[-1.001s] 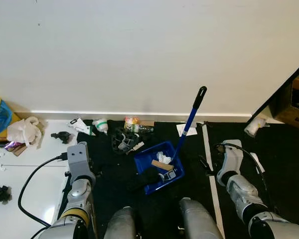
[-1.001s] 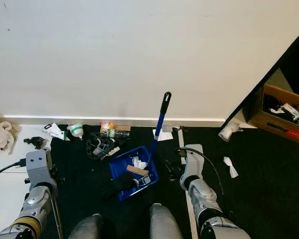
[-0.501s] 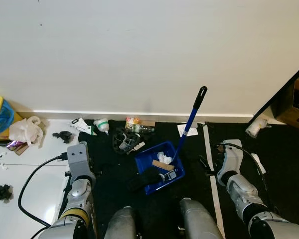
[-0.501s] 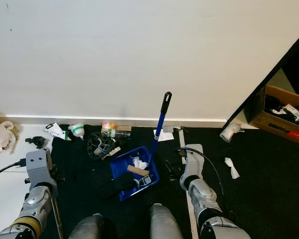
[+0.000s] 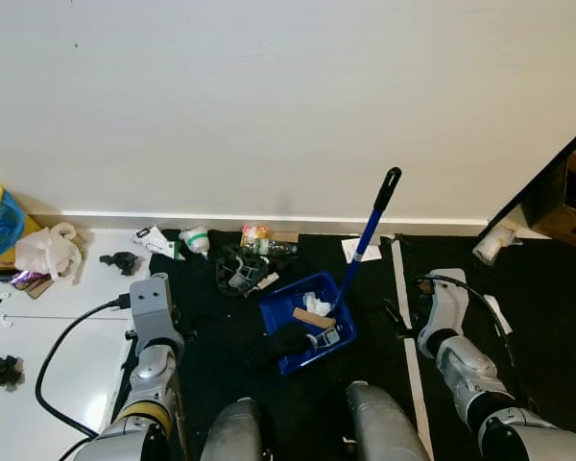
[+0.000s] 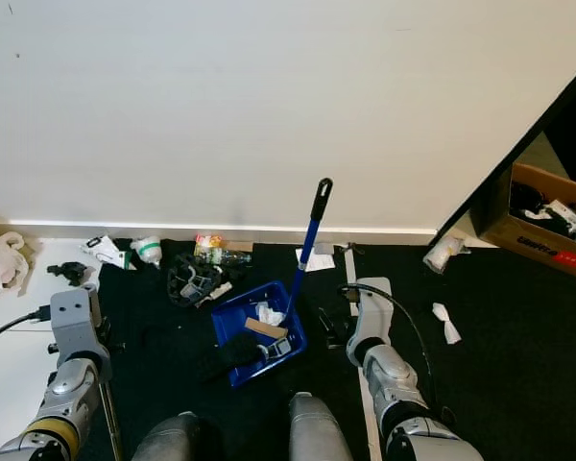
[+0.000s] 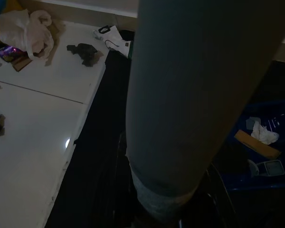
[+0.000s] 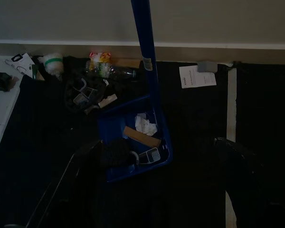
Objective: Sweep floor
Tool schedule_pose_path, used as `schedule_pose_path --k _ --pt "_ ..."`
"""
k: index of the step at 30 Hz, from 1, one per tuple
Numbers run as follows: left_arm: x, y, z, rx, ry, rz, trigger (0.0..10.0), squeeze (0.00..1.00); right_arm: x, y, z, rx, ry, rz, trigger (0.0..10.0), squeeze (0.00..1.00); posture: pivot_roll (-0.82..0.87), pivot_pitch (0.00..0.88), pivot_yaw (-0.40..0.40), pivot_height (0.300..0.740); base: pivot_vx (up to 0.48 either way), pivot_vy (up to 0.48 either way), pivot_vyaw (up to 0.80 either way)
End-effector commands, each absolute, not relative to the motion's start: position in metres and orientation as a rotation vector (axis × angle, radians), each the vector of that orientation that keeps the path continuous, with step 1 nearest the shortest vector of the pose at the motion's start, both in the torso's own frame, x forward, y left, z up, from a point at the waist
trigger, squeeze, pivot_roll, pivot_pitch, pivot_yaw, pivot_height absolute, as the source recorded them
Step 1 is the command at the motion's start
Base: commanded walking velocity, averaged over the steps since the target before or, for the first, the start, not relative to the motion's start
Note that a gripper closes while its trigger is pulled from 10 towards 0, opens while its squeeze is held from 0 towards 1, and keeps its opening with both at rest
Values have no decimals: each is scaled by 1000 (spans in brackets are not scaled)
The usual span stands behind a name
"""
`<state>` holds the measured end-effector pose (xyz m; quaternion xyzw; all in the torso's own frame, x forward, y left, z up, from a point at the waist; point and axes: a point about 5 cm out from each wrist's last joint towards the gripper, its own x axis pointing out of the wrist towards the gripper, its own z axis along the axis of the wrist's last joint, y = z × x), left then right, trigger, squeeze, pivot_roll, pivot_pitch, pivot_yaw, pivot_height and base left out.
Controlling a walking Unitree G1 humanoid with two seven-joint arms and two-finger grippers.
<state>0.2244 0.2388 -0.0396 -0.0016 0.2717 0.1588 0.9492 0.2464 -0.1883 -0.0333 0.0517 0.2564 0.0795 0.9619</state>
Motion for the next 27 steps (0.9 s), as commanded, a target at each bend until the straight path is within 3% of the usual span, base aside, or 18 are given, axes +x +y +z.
schedule_pose_path --k 1,27 --pt "214 229 -50 -66 606 324 10000 0 244 -192 -36 111 540 146 10000 0 10 76 -45 740 0 0 0" --pt "215 229 -50 -67 608 321 10000 0 244 -192 -36 109 543 146 10000 0 9 72 -44 740 0 0 0"
